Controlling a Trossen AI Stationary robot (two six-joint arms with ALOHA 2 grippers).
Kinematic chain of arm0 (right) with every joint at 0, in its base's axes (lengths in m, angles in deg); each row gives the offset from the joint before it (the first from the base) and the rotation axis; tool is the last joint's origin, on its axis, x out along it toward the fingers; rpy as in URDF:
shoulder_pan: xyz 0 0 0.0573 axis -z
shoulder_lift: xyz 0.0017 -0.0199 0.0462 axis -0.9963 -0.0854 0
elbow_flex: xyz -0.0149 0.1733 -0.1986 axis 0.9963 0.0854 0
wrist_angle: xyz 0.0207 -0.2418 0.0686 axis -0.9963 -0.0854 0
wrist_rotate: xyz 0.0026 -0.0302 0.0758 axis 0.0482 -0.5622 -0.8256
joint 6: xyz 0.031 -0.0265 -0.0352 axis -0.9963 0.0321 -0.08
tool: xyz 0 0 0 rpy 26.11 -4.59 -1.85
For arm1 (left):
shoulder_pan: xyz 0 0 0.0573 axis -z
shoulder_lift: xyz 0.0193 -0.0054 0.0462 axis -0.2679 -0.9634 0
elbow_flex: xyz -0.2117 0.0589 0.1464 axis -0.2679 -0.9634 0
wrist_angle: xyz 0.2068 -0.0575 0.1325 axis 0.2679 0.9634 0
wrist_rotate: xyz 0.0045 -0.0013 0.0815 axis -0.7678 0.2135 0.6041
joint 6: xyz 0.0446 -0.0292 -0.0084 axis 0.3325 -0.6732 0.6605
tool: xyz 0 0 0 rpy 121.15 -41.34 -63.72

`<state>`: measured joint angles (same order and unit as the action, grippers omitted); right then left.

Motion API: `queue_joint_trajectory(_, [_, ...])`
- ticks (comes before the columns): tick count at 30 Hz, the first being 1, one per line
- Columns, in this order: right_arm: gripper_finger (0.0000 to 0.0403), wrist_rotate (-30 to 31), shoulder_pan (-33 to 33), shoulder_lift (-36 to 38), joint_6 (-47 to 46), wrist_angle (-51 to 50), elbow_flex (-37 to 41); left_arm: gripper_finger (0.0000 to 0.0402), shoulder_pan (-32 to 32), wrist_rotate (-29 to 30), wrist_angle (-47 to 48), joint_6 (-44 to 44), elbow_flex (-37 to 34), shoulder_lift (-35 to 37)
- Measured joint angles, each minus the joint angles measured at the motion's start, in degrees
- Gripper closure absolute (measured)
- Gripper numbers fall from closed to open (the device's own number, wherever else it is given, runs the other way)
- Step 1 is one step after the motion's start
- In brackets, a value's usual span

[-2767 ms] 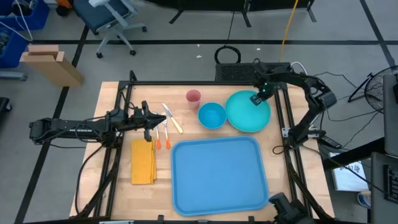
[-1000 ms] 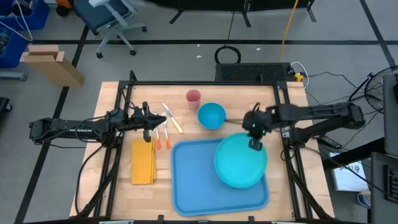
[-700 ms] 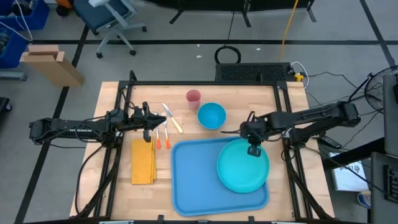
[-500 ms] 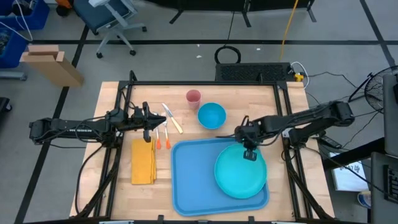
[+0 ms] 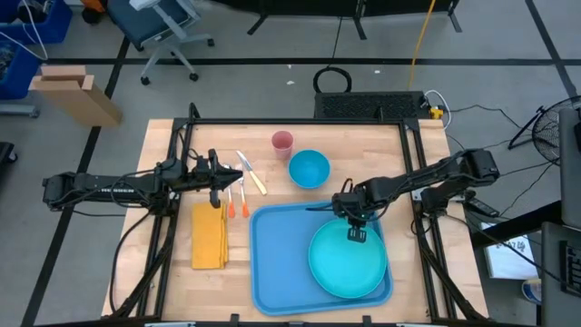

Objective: Set up tray
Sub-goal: Put the light green plate on the bottom right of the blue serving tray, then put the blue bowl on the light green plate on the blue serving tray

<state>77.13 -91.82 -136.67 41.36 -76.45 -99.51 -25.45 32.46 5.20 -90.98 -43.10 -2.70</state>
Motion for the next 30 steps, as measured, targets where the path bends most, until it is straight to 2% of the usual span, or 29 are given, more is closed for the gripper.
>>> queue_joint_trajectory(5, [0.0389, 0.1, 0.0, 0.5, 0.5, 0.2, 0.0, 0.0364, 0.0, 0.0, 0.0, 0.0, 0.0, 0.0])
queue_joint_trajectory(17, [0.0275, 0.5, 0.3, 0.6, 1.1, -0.9, -1.2, 0.0364, 0.0, 0.0, 0.0, 0.0, 0.0, 0.0])
queue_joint_trajectory(22, [0.0253, 4.0, 0.3, 6.9, 5.3, -1.1, -3.3, 0.0364, 0.0, 0.0, 0.0, -0.1, 0.0, 0.0])
queue_joint_trajectory(26, [0.0269, 8.5, -0.1, 17.7, 10.4, 3.3, -2.5, 0.0364, 0.0, -0.4, 0.1, 0.0, 0.0, 0.0])
queue_joint_trajectory(30, [0.0347, 5.3, -2.6, 30.2, 14.9, 19.6, 5.1, 0.0364, 0.0, -0.4, 0.6, 0.0, 0.0, 0.0])
